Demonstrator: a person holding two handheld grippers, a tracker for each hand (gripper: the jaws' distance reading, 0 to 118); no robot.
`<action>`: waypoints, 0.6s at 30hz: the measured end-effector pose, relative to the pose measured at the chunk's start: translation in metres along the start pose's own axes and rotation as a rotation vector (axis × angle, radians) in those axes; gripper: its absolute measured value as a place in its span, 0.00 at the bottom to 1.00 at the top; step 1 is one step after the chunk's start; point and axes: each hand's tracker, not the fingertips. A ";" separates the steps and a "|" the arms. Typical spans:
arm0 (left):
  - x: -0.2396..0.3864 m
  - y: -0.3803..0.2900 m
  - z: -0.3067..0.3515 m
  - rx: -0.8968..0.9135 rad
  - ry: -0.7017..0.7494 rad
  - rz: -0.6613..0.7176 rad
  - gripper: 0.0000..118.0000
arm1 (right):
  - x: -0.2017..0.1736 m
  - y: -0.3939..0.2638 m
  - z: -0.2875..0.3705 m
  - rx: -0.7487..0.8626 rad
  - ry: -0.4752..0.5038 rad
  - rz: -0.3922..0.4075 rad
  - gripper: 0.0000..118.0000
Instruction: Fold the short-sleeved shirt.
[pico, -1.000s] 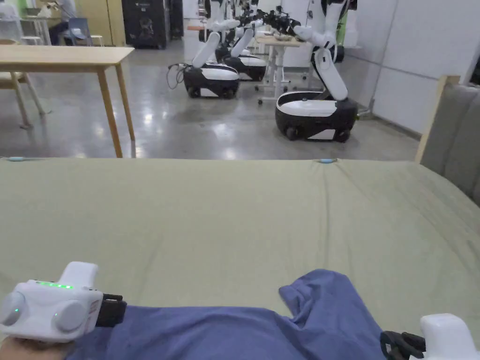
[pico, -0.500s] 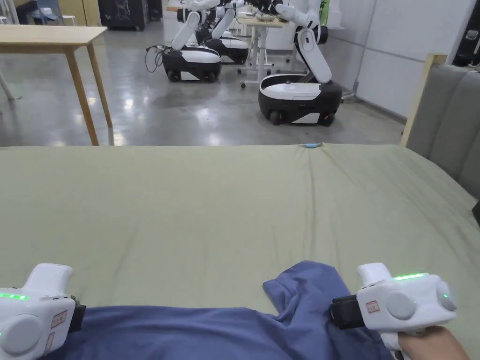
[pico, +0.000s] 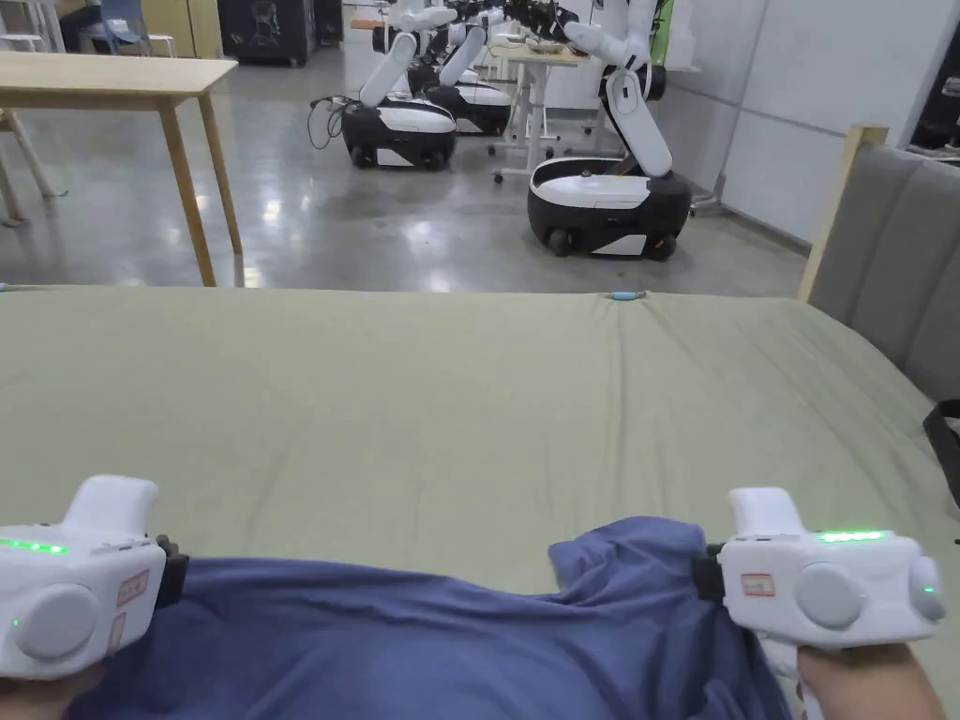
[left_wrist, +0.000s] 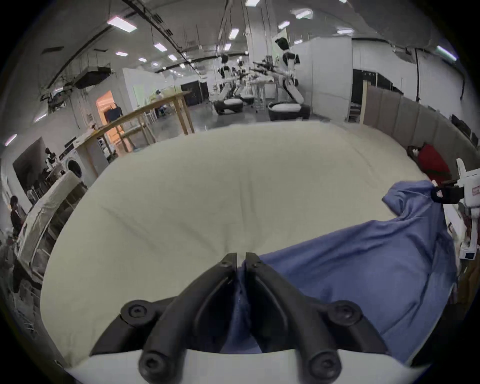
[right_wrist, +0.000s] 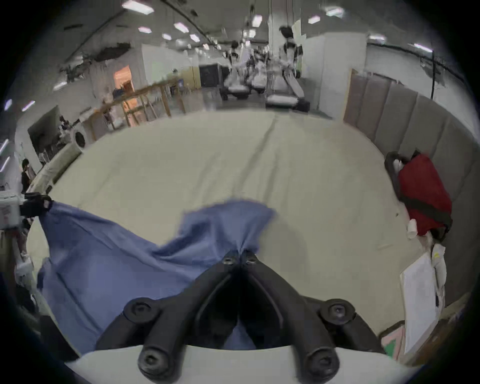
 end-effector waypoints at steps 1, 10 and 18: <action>-0.002 -0.001 0.016 0.029 -0.003 0.009 0.04 | -0.002 0.001 0.022 0.037 0.017 0.005 0.01; -0.017 -0.087 0.154 0.122 0.000 0.032 0.04 | -0.022 -0.088 0.178 0.230 0.082 0.050 0.01; -0.026 -0.190 0.138 -0.104 0.026 0.117 0.07 | -0.029 -0.190 0.148 0.029 0.036 0.007 0.01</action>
